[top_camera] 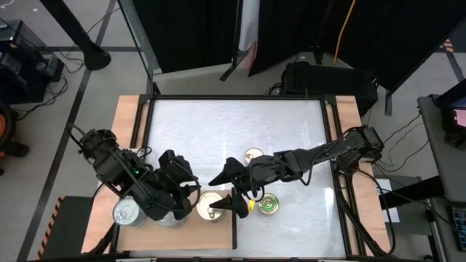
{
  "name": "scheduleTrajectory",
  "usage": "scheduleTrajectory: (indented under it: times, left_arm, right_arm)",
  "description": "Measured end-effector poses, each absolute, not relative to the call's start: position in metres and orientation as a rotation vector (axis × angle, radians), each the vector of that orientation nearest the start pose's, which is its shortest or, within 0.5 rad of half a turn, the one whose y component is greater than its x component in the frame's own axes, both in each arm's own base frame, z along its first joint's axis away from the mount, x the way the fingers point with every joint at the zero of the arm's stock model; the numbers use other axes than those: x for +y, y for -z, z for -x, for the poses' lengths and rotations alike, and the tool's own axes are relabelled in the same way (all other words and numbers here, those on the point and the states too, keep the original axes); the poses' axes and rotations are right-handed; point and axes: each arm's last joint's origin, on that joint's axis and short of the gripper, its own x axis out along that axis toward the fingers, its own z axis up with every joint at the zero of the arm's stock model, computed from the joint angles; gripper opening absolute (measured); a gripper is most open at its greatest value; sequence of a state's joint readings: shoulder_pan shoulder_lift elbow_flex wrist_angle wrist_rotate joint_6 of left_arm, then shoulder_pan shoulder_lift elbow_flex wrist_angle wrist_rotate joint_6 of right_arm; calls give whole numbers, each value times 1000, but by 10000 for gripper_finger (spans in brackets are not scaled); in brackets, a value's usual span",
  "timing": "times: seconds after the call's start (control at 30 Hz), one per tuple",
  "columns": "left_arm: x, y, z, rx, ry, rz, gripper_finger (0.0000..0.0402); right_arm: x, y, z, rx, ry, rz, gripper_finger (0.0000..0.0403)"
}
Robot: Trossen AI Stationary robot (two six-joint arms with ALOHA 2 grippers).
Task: Stack canned seafood by type on shelf
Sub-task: Stack the blue pink tuna can on top of the blue pink tuna can on the shelf
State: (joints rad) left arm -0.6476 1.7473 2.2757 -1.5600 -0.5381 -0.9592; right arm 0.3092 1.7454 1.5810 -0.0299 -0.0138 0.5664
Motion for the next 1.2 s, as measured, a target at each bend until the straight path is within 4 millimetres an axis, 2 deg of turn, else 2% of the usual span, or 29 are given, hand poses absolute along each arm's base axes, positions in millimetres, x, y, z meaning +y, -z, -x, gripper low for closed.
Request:
scheduleTrajectory:
  times: [0.13,0.23,0.37,0.47,0.63,0.77,0.87,1.07,1.2]
  left_arm:
    - [-170,-459,-242,795,-296,353,121]
    - [-175,-460,-240,790,-274,355,121]
    - [-177,-461,-240,777,-272,355,121]
    - [-175,-461,-241,771,-282,355,121]
    - [-167,-461,-247,761,-310,373,121]
    - [-157,-461,-254,755,-348,385,121]
    - [-147,-461,-259,765,-363,385,121]
    - [-128,-460,-270,825,-348,409,121]
    - [-117,-460,-275,837,-356,412,121]
  right_arm:
    - [122,-373,-385,272,-255,-560,375]
    - [109,-386,-374,275,-216,-624,375]
    - [82,-397,-348,401,-98,-669,373]
    - [62,-392,-325,562,57,-618,359]
    - [27,-360,-301,825,284,-456,306]
    - [9,-329,-293,900,350,-449,250]
    - [1,-304,-287,918,352,-475,205]
    - [-6,-241,-268,895,337,-616,107]
    - [-5,-213,-257,854,323,-718,38]
